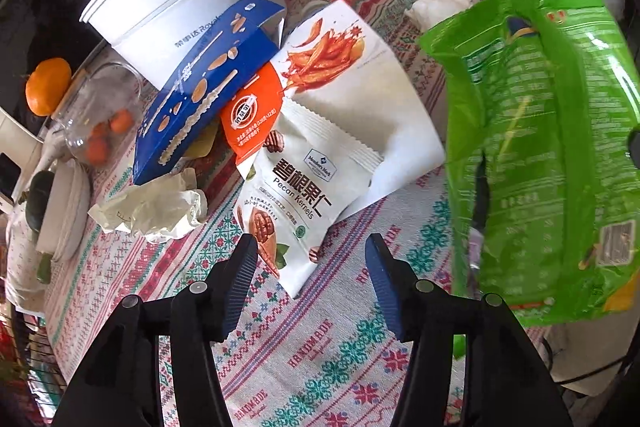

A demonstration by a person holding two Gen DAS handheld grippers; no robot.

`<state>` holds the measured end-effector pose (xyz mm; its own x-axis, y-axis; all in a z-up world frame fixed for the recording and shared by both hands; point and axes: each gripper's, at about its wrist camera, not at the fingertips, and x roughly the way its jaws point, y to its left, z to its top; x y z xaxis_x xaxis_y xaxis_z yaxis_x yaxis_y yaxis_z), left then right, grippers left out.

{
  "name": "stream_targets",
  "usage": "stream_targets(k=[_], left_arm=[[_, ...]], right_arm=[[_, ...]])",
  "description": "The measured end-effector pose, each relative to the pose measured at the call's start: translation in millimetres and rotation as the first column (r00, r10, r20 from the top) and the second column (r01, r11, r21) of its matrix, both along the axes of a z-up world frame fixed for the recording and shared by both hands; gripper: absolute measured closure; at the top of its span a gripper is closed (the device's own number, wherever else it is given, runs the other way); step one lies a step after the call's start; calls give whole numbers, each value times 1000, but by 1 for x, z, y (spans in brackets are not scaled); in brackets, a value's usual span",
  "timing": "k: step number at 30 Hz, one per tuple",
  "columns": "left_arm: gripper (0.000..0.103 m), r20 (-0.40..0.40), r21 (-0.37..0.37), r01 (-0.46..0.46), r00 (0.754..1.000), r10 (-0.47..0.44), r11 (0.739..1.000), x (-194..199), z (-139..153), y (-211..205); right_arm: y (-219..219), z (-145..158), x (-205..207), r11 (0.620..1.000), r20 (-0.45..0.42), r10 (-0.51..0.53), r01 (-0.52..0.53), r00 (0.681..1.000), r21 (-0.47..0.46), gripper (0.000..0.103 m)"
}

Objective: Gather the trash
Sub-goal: 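Lift the pecan packet with the left tool while the right tool carries the green bag toward the white bin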

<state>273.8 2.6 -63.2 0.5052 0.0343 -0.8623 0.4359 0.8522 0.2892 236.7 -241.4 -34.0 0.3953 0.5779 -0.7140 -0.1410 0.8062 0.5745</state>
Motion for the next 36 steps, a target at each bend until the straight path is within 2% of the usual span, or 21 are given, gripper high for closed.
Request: stream_targets(k=[1, 2, 3, 4, 8, 11, 15, 18, 21, 24, 28, 33, 36], left_arm=[[45, -6, 14, -23, 1000, 24, 1000, 5, -5, 1], [54, -17, 10, -43, 999, 43, 999, 8, -7, 2], [67, -29, -20, -51, 998, 51, 998, 10, -7, 5], [90, -42, -58, -61, 997, 59, 996, 10, -4, 8], [101, -37, -161, -110, 994, 105, 981, 10, 12, 23], [103, -37, -214, -170, 985, 166, 962, 6, 26, 35], [103, -37, -231, -224, 974, 221, 947, -13, 43, 42], [103, -39, -257, -250, 968, 248, 934, -28, 57, 48], [103, -15, -257, -259, 965, 264, 931, -50, 71, 50], [103, -9, -299, -272, 959, 283, 915, -74, 80, 57], [103, -41, -363, -305, 949, 312, 880, -103, 80, 59], [103, -53, -363, -361, 928, 368, 859, -137, 76, 57], [103, -71, -368, -415, 905, 419, 832, -163, 69, 66]], right_arm=[[0, -1, 0, 1000, -3, 2, -2, 1000, 2, 101], [0, -2, 0, 1000, -8, 4, -4, 1000, 8, 101], [0, -3, 0, 1000, -16, 5, -5, 1000, 22, 101], [1, -4, 0, 999, -23, 9, -8, 1000, 33, 101], [10, -9, -2, 998, -36, 31, -29, 999, 57, 101], [16, -13, -3, 996, -53, 52, -48, 997, 78, 101], [27, -11, -6, 995, -42, 81, -78, 996, 65, 101], [36, -9, -8, 994, -34, 97, -96, 995, 53, 101], [42, -4, -12, 994, -14, 104, -104, 994, 29, 101], [47, 5, -18, 995, 19, 102, -102, 995, -5, 101], [54, 14, -27, 994, 56, 104, -101, 993, -43, 101], [67, 24, -45, 990, 86, 129, -124, 988, -60, 101], [73, 30, -59, 988, 109, 141, -133, 984, -80, 101]])
